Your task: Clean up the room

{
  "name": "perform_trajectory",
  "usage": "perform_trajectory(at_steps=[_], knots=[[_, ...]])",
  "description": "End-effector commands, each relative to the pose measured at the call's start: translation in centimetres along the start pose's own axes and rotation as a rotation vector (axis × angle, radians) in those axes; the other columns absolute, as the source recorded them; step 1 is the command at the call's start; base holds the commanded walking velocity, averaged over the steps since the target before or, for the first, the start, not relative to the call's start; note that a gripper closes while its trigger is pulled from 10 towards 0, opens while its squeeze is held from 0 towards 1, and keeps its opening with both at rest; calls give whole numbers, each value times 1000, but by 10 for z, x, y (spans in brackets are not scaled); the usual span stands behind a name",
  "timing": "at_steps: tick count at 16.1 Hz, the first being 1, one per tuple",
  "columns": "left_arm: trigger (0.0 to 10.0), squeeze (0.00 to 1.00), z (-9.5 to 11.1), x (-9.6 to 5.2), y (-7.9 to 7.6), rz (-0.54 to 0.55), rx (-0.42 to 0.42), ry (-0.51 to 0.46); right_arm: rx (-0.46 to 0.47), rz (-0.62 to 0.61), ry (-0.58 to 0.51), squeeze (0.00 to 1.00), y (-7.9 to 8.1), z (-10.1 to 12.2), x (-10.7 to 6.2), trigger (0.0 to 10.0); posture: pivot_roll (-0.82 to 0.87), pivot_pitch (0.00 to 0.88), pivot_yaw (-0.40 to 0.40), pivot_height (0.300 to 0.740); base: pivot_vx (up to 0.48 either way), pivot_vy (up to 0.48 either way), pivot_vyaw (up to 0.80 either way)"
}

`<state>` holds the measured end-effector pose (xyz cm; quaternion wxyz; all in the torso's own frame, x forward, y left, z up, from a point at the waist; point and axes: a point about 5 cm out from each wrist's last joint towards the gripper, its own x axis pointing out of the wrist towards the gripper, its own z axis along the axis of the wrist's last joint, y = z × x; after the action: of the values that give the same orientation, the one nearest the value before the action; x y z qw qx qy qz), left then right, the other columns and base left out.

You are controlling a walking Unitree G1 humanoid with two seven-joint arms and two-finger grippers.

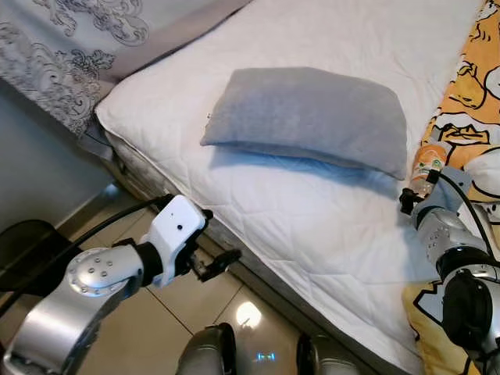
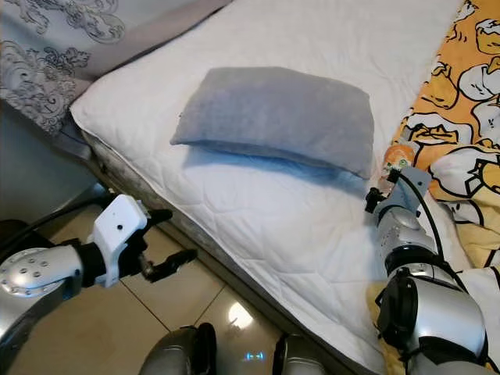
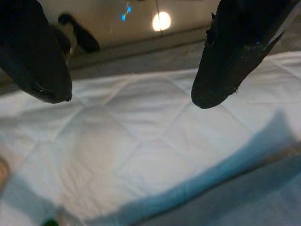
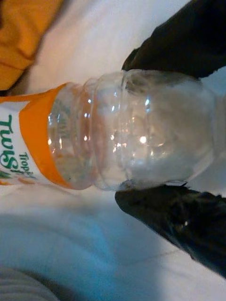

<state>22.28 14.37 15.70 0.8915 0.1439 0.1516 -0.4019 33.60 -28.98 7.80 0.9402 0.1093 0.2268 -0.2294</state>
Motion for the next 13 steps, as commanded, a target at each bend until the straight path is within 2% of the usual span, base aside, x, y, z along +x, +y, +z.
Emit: perform_trajectory(at_steps=[1, 3, 5, 6, 7, 8, 9, 11, 12, 13], knots=[[10000, 0, -3, 2, -2, 2, 2, 9, 24, 0, 25, 0, -4, -10, -1, 0, 46, 84, 74, 740, 0, 0, 0], [10000, 0, -6, 7, -3, 11, -6, 0, 45, -7, 28, 0, -6, -15, -1, 0, 21, 31, 71, 740, 0, 0, 0], [10000, 0, -8, 12, -5, 58, -34, -26, 40, 22, -38, 0, -7, -13, -2, 0, 6, 0, 65, 740, 0, 0, 0], [10000, 0, -12, 13, -6, 107, -55, -36, 18, 45, -108, 0, -7, -10, -4, 0, -2, 0, 72, 740, 0, 0, 0], [10000, 0, -18, 15, -6, 201, -112, -49, 38, 90, -252, 0, -1, -1, -13, 0, -23, 0, 82, 740, 0, 0, 0], [10000, 0, -21, 14, -7, 248, -157, -54, 18, 97, -330, 0, -1, 5, -25, 824, -32, 0, 83, 740, 0, 0, 0], [10000, 0, -24, 13, -7, 311, -206, -62, -11, 99, -388, 0, -2, 8, -41, 10000, -41, 0, 84, 740, 0, 0, 0], [10000, 0, -29, 11, -7, 399, -265, -73, 16, 167, -429, 0, 4, 7, -66, 10000, -44, 0, 74, 740, 0, 0, 0], [10000, 0, -33, 10, -8, 446, -315, -80, 14, 257, -437, 0, 17, 3, -84, 10000, -47, 0, 65, 740, 0, 0, 0], [10000, 0, -36, 8, -7, 480, -339, -76, -47, 333, -434, 0, 30, -4, -99, 10000, -47, 0, 57, 740, 0, 0, 0]])
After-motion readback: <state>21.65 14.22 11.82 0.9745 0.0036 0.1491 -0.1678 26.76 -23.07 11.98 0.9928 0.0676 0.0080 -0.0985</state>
